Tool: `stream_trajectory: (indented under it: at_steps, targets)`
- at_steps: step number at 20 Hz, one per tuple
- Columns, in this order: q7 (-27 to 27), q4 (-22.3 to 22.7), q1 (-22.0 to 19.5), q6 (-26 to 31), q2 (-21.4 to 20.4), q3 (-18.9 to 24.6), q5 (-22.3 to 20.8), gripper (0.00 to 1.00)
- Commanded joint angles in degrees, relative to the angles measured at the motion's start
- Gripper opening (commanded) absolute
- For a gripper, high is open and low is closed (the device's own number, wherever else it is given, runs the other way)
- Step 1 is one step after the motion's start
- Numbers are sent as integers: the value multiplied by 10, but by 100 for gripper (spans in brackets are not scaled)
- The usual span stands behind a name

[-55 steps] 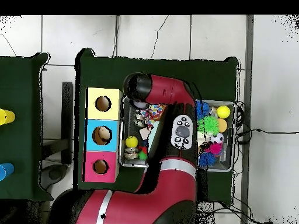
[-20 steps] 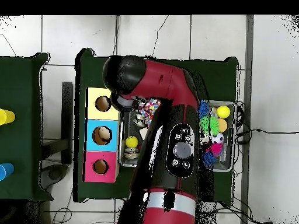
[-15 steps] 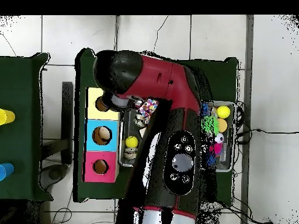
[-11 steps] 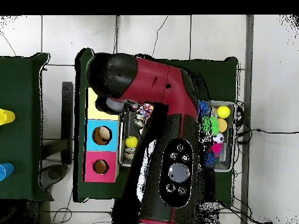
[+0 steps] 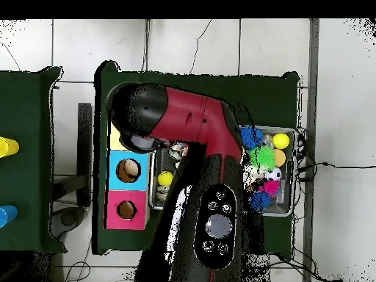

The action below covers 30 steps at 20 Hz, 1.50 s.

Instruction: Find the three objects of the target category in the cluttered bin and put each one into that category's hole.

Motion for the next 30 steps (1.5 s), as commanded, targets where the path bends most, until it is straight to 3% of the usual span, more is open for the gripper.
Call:
stream_trajectory:
  at_steps: [1,7,13,17,22,30]
  targets:
    - [90,36,-21,-54,64,11,-33,0]
    - [72,5,-30,-84,93,3,-60,0]
    - [91,-48,-27,-99,149,-21,-94,0]
    - [81,-81,-31,-107,171,-30,-110,0]
    - [106,-108,-25,-145,197,-51,-127,0]
    - [102,-140,-36,-165,231,-39,-106,0]
